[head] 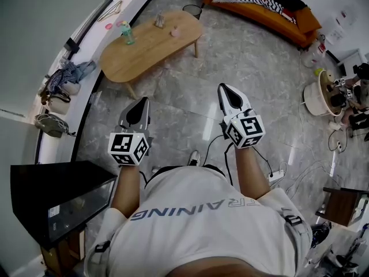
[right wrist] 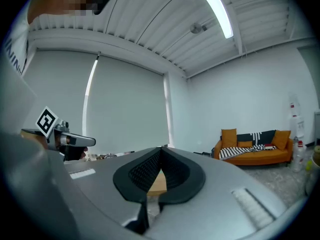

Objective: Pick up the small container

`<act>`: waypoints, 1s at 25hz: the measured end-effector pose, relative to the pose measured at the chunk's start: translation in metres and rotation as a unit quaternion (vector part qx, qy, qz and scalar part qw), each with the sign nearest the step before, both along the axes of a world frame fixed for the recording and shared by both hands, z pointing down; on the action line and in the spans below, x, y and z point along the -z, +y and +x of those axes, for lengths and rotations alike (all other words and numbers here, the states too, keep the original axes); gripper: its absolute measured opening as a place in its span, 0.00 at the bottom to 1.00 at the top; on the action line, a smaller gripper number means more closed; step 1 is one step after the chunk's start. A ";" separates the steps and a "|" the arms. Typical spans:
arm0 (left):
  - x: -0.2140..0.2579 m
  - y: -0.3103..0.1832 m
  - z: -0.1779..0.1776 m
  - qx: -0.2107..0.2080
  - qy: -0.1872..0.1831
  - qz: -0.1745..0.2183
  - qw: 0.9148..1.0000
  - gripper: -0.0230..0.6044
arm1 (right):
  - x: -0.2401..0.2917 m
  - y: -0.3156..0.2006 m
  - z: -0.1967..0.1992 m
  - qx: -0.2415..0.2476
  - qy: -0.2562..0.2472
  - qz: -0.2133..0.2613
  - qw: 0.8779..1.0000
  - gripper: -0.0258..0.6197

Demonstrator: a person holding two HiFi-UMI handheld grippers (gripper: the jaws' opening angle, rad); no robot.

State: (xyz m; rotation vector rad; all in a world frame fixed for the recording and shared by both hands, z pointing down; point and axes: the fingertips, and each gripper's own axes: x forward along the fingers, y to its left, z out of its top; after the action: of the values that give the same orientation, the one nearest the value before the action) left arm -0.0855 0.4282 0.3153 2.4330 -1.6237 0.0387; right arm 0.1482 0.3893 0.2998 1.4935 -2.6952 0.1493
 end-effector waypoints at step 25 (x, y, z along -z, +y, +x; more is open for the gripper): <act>-0.021 -0.114 0.085 -0.005 -0.011 -0.014 1.000 0.04 | -0.034 -0.117 0.090 0.000 -0.030 -0.023 0.999 0.06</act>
State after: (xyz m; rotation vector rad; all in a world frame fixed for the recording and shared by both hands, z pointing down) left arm -0.0004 0.3144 0.3358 2.4270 -1.6088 0.0891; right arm 0.2377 0.2724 0.3335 1.4998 -2.7182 0.2570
